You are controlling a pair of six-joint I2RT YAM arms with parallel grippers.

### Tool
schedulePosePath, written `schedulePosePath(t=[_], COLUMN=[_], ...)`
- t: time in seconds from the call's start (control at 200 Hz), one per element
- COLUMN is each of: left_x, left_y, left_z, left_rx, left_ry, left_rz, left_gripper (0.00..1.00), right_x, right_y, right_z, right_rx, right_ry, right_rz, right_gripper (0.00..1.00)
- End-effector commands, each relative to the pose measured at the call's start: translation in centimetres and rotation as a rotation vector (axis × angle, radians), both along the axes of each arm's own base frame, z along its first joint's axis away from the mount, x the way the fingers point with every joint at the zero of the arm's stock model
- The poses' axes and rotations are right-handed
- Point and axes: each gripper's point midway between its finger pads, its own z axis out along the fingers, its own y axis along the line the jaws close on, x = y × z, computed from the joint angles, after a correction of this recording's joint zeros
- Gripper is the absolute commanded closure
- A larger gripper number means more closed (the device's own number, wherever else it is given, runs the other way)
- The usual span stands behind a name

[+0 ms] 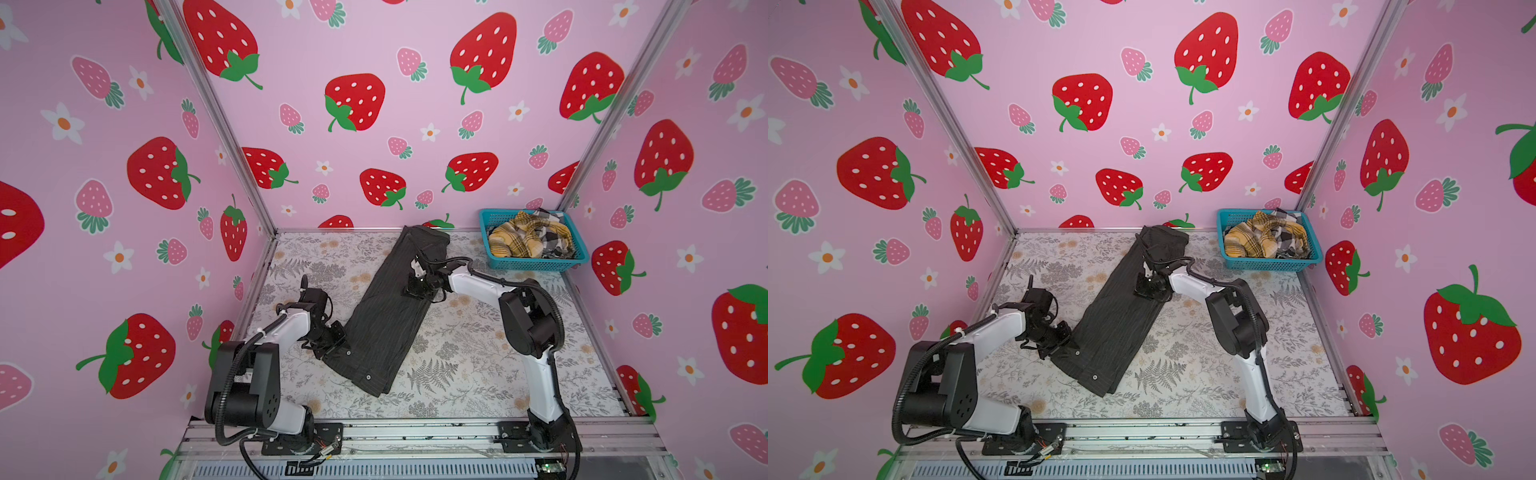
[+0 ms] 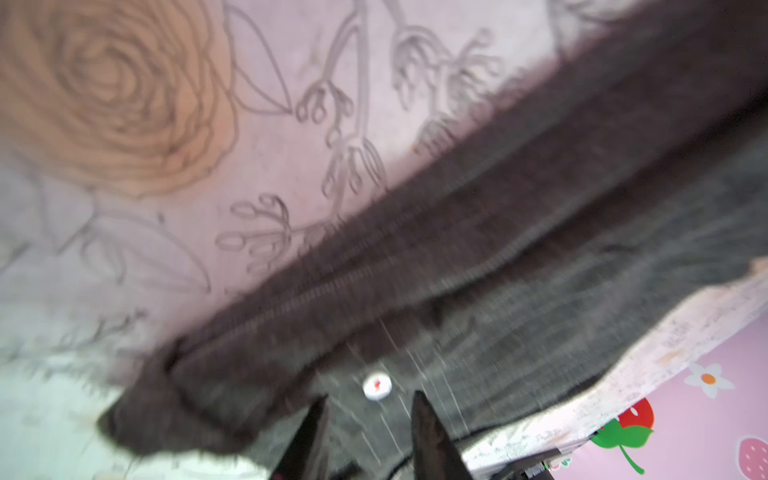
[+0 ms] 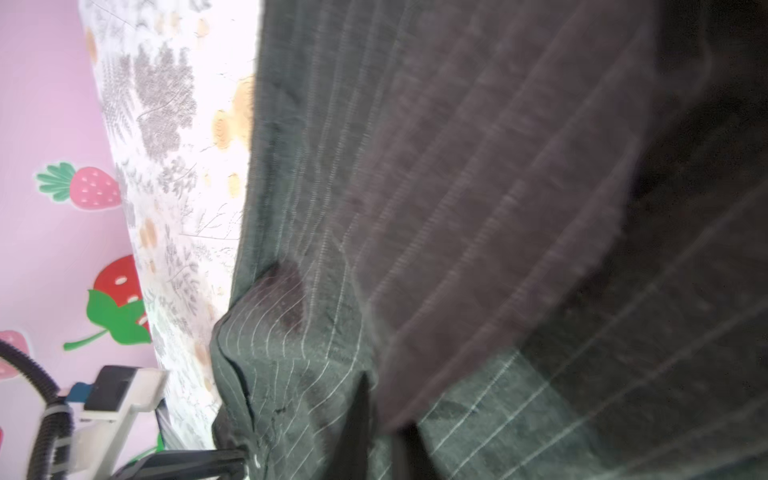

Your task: Fold and stack the long sleeve shirts

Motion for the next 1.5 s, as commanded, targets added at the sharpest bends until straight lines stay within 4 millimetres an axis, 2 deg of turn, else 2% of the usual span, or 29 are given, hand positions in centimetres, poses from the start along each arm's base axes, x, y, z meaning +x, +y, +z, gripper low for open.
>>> schedulePosePath(t=[0.0,0.075,0.135,0.2,0.25,0.29,0.42,0.52,0.67,0.84,1.081,1.106,1.311,1.491], left_x=[0.5,0.4,0.2,-0.3,-0.6,-0.9,-1.3,-1.1,-0.9,0.0,0.6,0.5,-1.3,-3.3], left_y=[-0.3,-0.1,-0.3,-1.8,-3.5,-4.3,-4.6,-5.4,-6.2,-4.3,-3.6,-3.5,-4.6,-4.8], left_z=[2.7,3.4,3.9,4.3,4.5,4.2,2.1,1.0,0.0,-1.0,0.0,0.1,3.3,2.7], left_rx=[-0.008,0.022,0.06,0.08,0.091,0.133,0.275,0.273,0.286,0.425,0.506,0.509,0.528,0.537], left_ry=[-0.025,-0.028,-0.045,-0.064,-0.08,-0.08,-0.041,-0.026,-0.004,0.019,-0.01,-0.005,-0.02,0.053], left_rz=[-0.037,-0.069,-0.114,-0.191,-0.275,-0.342,-0.465,-0.493,-0.533,-0.529,-0.539,-0.544,-0.645,-0.731], left_gripper=[0.63,0.63,0.63,0.62,0.57,0.55,0.52,0.49,0.48,0.61,0.93,1.0,1.0,1.0], right_x=[-0.1,-0.1,-0.3,-0.8,-1.5,-2.2,-4.3,-5.3,-5.8,-6.1,-5.7,-5.6,-5.4,-5.2], right_y=[-0.2,-1.0,-1.9,-3.1,-3.8,-4.2,-4.6,-4.8,-5.1,-5.1,-5.2,-5.3,-5.5,-5.5], right_z=[-0.4,0.5,1.2,1.4,1.2,1.0,-0.2,-1.3,-2.3,-2.6,-2.2,-2.1,-2.2,-2.3], right_rx=[-0.04,-0.07,-0.112,-0.166,-0.181,-0.174,-0.111,-0.095,-0.099,-0.097,-0.082,-0.081,-0.083,-0.079], right_ry=[0.005,-0.03,-0.053,-0.065,-0.059,-0.05,-0.008,0.018,0.039,0.059,0.037,0.037,0.039,0.043], right_rz=[0.027,0.017,0.014,0.018,0.022,0.025,0.025,0.035,0.037,0.035,0.022,0.019,0.01,0.003], right_gripper=[0.58,0.5,0.49,0.49,0.49,0.49,0.53,0.61,0.66,0.7,0.73,0.73,0.74,0.75])
